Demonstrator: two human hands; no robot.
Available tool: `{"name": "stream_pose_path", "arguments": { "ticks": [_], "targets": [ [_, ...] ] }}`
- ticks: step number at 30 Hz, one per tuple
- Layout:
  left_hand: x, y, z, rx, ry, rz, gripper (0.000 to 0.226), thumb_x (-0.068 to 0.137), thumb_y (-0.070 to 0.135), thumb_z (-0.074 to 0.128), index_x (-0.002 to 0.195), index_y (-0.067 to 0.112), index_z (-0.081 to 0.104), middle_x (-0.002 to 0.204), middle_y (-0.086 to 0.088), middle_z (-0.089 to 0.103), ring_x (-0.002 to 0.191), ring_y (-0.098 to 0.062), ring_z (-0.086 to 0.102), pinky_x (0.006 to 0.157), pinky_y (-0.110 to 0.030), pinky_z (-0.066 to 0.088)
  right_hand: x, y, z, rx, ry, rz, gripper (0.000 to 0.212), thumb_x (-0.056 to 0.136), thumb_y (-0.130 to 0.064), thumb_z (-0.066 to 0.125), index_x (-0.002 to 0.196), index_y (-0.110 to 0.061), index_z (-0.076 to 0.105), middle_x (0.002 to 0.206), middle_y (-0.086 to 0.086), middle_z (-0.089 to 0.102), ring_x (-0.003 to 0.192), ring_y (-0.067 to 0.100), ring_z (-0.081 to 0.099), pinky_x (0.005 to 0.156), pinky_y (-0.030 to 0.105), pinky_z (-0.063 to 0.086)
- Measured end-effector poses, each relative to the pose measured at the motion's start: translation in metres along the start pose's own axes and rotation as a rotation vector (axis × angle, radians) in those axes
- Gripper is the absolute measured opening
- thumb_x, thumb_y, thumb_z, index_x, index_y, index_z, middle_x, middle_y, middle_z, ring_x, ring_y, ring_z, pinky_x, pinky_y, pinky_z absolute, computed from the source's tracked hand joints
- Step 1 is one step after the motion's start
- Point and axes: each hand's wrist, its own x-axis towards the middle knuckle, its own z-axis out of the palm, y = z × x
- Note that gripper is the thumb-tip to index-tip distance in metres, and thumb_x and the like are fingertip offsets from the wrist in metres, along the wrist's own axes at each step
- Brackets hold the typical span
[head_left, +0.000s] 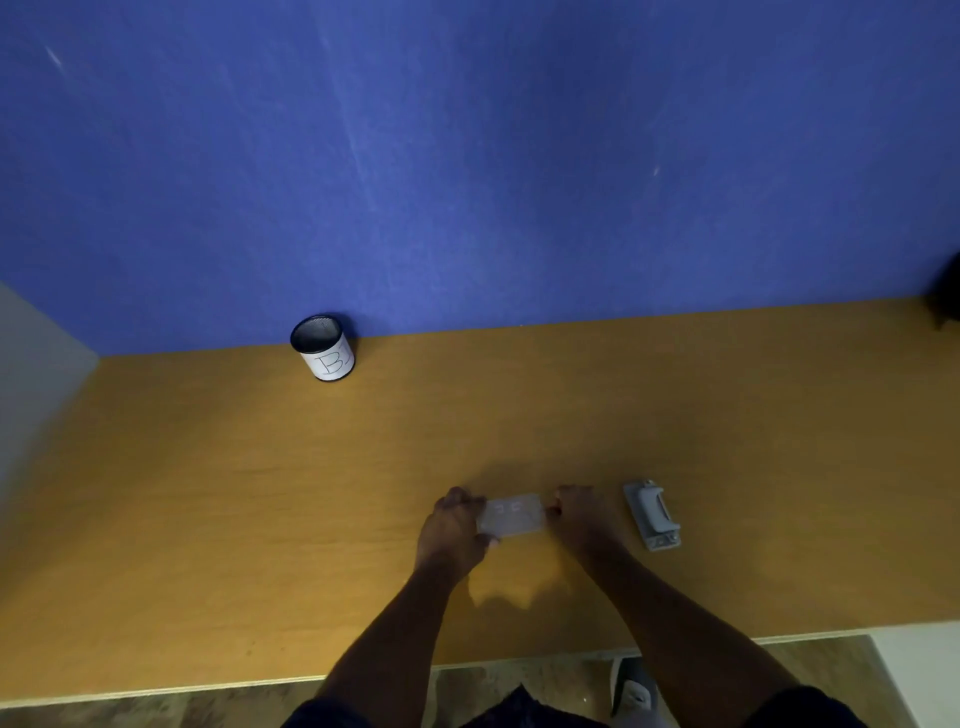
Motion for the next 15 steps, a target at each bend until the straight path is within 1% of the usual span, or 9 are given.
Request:
{"name": "stream_pose_path", "arguments": {
  "ticks": [2, 4, 6, 8, 10, 13, 15],
  "targets": [
    [-0.001, -0.001, 0.001, -0.003, 0.001, -0.002, 0.065, 0.082, 0.035, 0.077, 0.141, 0.02, 0.055, 0.139, -0.004, 0.048, 0.131, -0.026, 0.05, 0.109, -0.038, 0.045, -0.003, 0.009, -0.007, 0.006, 0.094, -0.009, 0.022, 0.094, -0.025, 0.055, 0.098, -0.007, 0.067, 0.104, 0.014, 0.072, 0.097, 0.033, 0.067, 0.072, 0.034, 0.046],
    [-0.002, -0.002, 0.001, -0.002, 0.005, 0.0, 0.065, 0.081, 0.036, 0.077, 0.141, 0.021, 0.055, 0.139, -0.004, 0.048, 0.131, -0.026, 0.05, 0.109, -0.038, 0.046, -0.006, 0.021, -0.015, -0.027, 0.219, 0.013, 0.028, 0.093, -0.032, 0.059, 0.109, -0.009, 0.065, 0.112, 0.012, 0.067, 0.103, 0.032, 0.064, 0.08, 0.036, 0.049],
    [-0.002, -0.003, 0.002, -0.008, 0.005, -0.003, 0.066, 0.082, 0.036, 0.076, 0.142, 0.021, 0.054, 0.14, -0.005, 0.047, 0.132, -0.026, 0.049, 0.109, -0.037, 0.045, -0.009, 0.035, -0.021, -0.077, 0.332, 0.074, 0.042, 0.086, -0.034, 0.069, 0.119, -0.01, 0.061, 0.121, 0.013, 0.06, 0.111, 0.034, 0.057, 0.09, 0.042, 0.049],
    [-0.003, -0.003, 0.003, -0.017, 0.005, -0.008, 0.066, 0.082, 0.036, 0.076, 0.142, 0.021, 0.053, 0.14, -0.005, 0.047, 0.131, -0.027, 0.049, 0.108, -0.037, 0.045, -0.013, 0.045, -0.027, -0.087, 0.411, 0.209, 0.058, 0.076, -0.038, 0.077, 0.123, -0.01, 0.058, 0.122, 0.015, 0.057, 0.113, 0.036, 0.055, 0.092, 0.044, 0.049],
    [-0.003, -0.003, 0.003, -0.02, 0.005, 0.0, 0.065, 0.082, 0.036, 0.076, 0.141, 0.021, 0.053, 0.139, -0.005, 0.047, 0.13, -0.027, 0.051, 0.107, -0.037, 0.046, -0.018, 0.053, -0.031, -0.058, 0.436, 0.363, 0.066, 0.072, -0.041, 0.077, 0.125, -0.007, 0.056, 0.123, 0.017, 0.057, 0.113, 0.038, 0.056, 0.093, 0.045, 0.048],
    [-0.002, -0.004, 0.003, -0.025, 0.004, 0.005, 0.064, 0.081, 0.036, 0.077, 0.139, 0.021, 0.055, 0.136, -0.005, 0.048, 0.127, -0.027, 0.053, 0.105, -0.037, 0.047, -0.022, 0.064, -0.031, 0.029, 0.376, 0.529, 0.062, 0.076, -0.046, 0.07, 0.118, -0.002, 0.057, 0.121, 0.02, 0.06, 0.113, 0.04, 0.057, 0.095, 0.046, 0.047],
    [-0.002, -0.004, 0.003, -0.021, 0.002, 0.006, 0.064, 0.081, 0.036, 0.076, 0.139, 0.021, 0.054, 0.136, -0.004, 0.049, 0.127, -0.027, 0.053, 0.105, -0.038, 0.048, -0.024, 0.072, -0.029, 0.062, 0.327, 0.572, 0.059, 0.082, -0.046, 0.068, 0.118, -0.001, 0.058, 0.122, 0.02, 0.061, 0.114, 0.039, 0.058, 0.095, 0.045, 0.049]
  ]
}}
